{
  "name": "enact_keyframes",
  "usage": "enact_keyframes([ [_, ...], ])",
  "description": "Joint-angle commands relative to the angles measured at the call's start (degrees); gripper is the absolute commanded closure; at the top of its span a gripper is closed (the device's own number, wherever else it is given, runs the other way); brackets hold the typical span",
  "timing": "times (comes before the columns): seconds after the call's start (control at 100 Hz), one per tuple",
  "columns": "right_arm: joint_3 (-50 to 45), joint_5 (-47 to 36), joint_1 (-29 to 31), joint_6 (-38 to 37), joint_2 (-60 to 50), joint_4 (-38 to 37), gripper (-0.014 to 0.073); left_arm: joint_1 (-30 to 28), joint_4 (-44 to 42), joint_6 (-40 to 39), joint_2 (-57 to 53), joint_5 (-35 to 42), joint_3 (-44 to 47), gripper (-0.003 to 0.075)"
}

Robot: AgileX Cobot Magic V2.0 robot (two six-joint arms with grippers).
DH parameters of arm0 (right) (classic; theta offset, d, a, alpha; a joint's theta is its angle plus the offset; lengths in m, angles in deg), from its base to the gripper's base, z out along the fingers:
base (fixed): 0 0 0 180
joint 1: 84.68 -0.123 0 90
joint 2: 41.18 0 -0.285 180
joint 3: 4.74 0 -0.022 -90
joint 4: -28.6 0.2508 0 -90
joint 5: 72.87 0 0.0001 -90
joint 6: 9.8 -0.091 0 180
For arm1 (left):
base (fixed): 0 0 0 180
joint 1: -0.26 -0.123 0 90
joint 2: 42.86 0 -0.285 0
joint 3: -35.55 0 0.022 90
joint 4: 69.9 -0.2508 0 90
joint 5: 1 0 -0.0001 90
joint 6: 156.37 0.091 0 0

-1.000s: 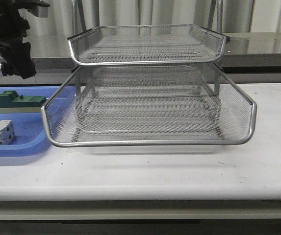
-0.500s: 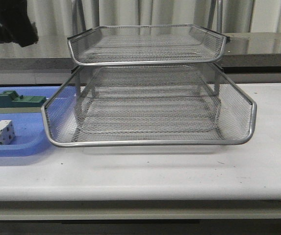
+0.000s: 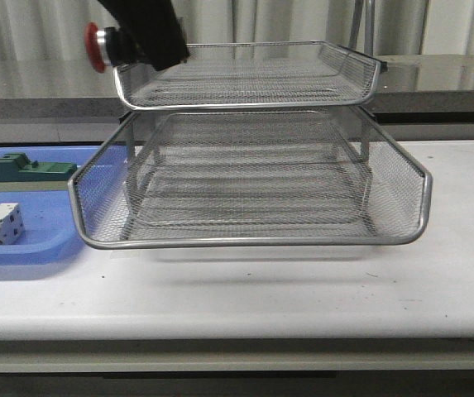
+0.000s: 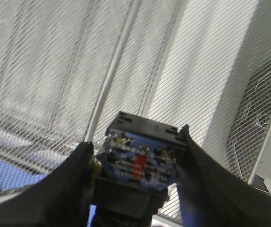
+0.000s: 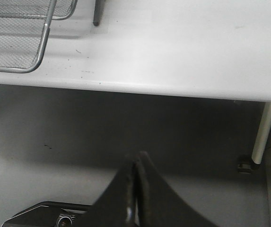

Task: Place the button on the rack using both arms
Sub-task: 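Carry the button over the pulled-out mesh tray and lower it inside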

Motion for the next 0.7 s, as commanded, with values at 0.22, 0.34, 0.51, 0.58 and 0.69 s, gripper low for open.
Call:
enact_keyframes([
  [0.22,1.9,-3.1,0.3,0.1,0.5,-0.1,0.0664,7.2,2.5,-0.9,-1.8,0.0,-1.4,0.0659],
  [0.34,1.9,-3.1,0.3,0.1,0.5,-0.1,0.0664,8.4,3.3,-0.9,0.8,1.4,-1.4,0.0659],
  [0.51,1.9,-3.1,0.3,0.1,0.5,-0.1,0.0664,9.6,3.6,-0.9,4.4,5.0,-1.4,0.0659],
  [0.58,1.9,-3.1,0.3,0.1,0.5,-0.1,0.0664,9.9,3.6,-0.9,5.6,5.9,-1.4,0.0654],
  [0.69,1.9,-3.1,0.3,0.1,0.5,-0.1,0.0664,9.9,3.6,-0.9,6.5,6.4,-1.4,0.0647],
])
